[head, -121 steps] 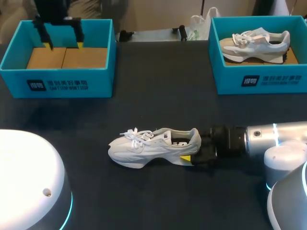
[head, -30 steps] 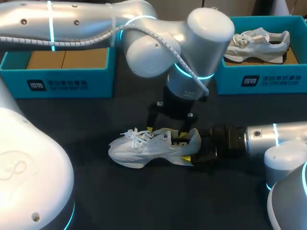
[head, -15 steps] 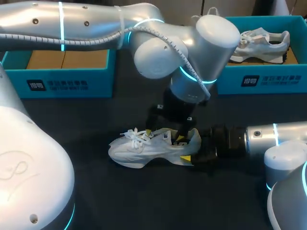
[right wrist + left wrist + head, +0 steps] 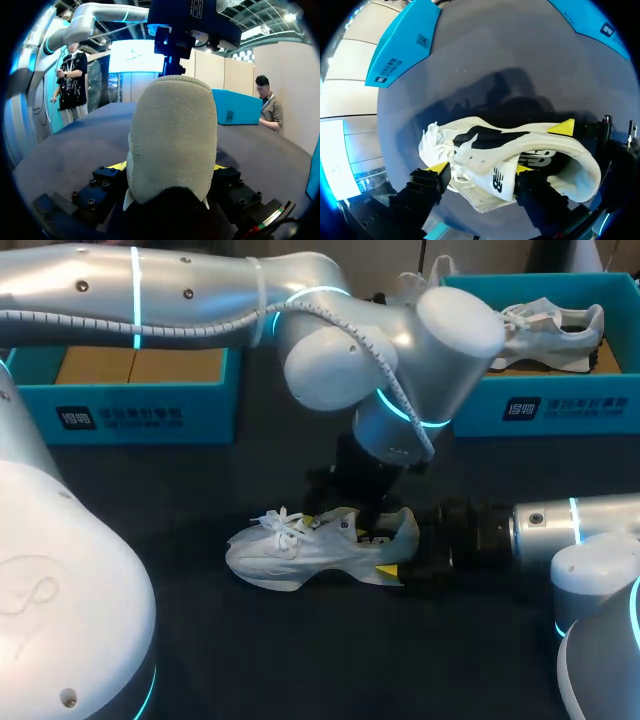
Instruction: Take the shoe out of the shoebox, open the shoe tongue, remove and reinsert the insole, then place the shoe into the shoebox
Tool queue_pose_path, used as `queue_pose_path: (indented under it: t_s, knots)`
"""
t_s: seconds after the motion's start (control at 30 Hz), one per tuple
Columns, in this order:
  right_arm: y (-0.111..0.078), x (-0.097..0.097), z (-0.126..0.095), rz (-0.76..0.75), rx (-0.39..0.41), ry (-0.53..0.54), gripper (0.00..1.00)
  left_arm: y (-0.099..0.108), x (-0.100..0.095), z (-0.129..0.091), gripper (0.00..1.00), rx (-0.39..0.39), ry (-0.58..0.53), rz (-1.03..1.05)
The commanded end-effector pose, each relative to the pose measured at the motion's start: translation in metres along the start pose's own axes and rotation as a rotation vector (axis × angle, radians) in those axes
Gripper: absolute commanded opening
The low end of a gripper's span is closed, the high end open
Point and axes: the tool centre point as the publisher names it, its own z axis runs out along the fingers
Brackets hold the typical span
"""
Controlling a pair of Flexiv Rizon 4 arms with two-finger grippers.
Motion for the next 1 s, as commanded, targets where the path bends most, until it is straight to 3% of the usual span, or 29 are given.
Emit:
queue_pose_path:
  t_s: [0.03,0.13,0.47,0.77,1.0]
  knots:
    - [0.002,0.000,0.000,0.001,0.003,0.000,0.00,-0.003,0.000,-0.001,0.58,-0.006,-0.011,0.000]
    - [0.002,0.000,0.000,0.001,0.003,0.000,0.00,-0.004,-0.004,-0.004,0.49,-0.008,-0.011,0.003]
    - [0.002,0.000,0.000,0.001,0.003,0.000,0.00,-0.005,-0.011,-0.018,0.42,-0.012,0.018,0.013]
    - [0.002,0.000,0.000,0.001,0.003,0.000,0.00,-0.002,-0.018,-0.030,0.00,0.007,0.056,0.024]
    - [0.002,0.000,0.000,0.001,0.003,0.000,0.00,-0.005,-0.031,-0.039,0.00,0.001,0.116,0.021]
